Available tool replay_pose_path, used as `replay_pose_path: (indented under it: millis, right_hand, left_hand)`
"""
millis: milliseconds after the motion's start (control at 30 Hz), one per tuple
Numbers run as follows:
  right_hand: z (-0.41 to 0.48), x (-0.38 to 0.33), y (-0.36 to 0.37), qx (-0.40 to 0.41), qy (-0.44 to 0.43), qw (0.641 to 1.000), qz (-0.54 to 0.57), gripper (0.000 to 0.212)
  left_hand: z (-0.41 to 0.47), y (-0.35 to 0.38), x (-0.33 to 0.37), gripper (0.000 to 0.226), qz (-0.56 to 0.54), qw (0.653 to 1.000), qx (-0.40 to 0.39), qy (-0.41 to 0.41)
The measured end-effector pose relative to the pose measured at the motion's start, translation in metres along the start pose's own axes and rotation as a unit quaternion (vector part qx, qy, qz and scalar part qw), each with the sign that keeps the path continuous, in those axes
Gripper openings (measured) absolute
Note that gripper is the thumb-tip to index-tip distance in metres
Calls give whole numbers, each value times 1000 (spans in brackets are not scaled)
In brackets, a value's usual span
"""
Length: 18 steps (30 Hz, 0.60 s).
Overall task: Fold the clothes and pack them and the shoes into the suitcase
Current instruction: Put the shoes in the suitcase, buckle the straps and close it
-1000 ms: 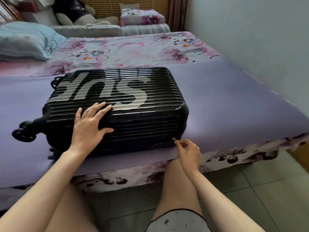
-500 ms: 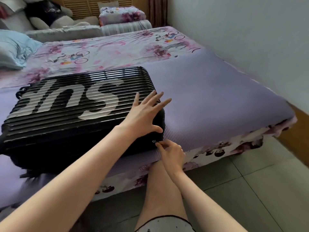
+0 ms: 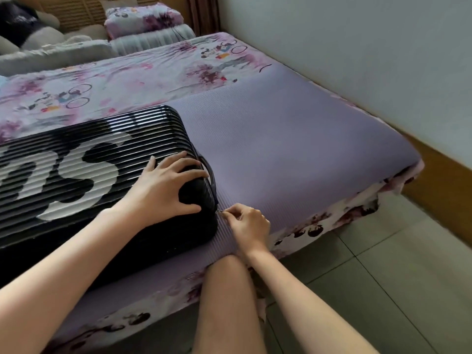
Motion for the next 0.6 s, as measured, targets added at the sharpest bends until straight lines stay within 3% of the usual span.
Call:
replay_pose_path:
  millis: [433, 533, 600]
  right_hand:
    - [79, -1, 23, -35, 29, 999, -2, 21]
    - [94, -7, 28, -43, 20, 999, -7, 22]
    - [103, -11, 31, -51, 12, 999, -4, 22]
  left_hand:
    - [10, -1, -3, 66, -29, 998, -31, -35]
    - [20, -10, -11, 64, -97, 995, -21, -32]
    - [34, -23, -24, 50, -184, 982, 23, -43]
Point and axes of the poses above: each hand's wrist, its own z-axis towards the middle knuckle, its own y-axis out of the palm, x = y × z, the point moved 8 cm from there along z, towards the middle knuckle, and after that the axes turned 3 degrees about z, right-handed, at the moved point
